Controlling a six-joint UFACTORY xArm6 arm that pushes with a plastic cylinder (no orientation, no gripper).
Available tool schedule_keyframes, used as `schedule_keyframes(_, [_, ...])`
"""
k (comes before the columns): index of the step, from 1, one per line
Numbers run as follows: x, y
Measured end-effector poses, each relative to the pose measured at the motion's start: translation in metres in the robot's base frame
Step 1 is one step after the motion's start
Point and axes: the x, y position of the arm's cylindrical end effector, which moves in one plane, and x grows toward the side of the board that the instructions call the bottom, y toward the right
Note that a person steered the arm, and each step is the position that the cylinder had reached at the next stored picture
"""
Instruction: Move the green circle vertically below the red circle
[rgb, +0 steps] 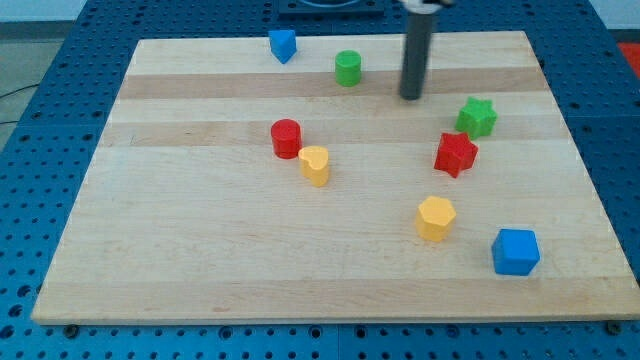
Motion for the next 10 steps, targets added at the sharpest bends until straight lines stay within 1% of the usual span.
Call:
schedule_keyframes(1, [-0.047,-0.061])
schedule_keyframes(2, [-0.05,-0.205])
schedule_keyframes(3, [-0.049,-0.263])
schedule_keyframes(4, [-0.067,-0.349])
schedule_keyframes(5, [-0.124,-0.313])
schedule_keyframes(6, [-0.12,-0.374])
schedule_keyframes(7, [-0.077,-0.424])
schedule_keyframes(8, [-0.038,-0.369])
schedule_keyframes(9, [-0.028,-0.313])
schedule_keyframes(10, [0.002,-0.31])
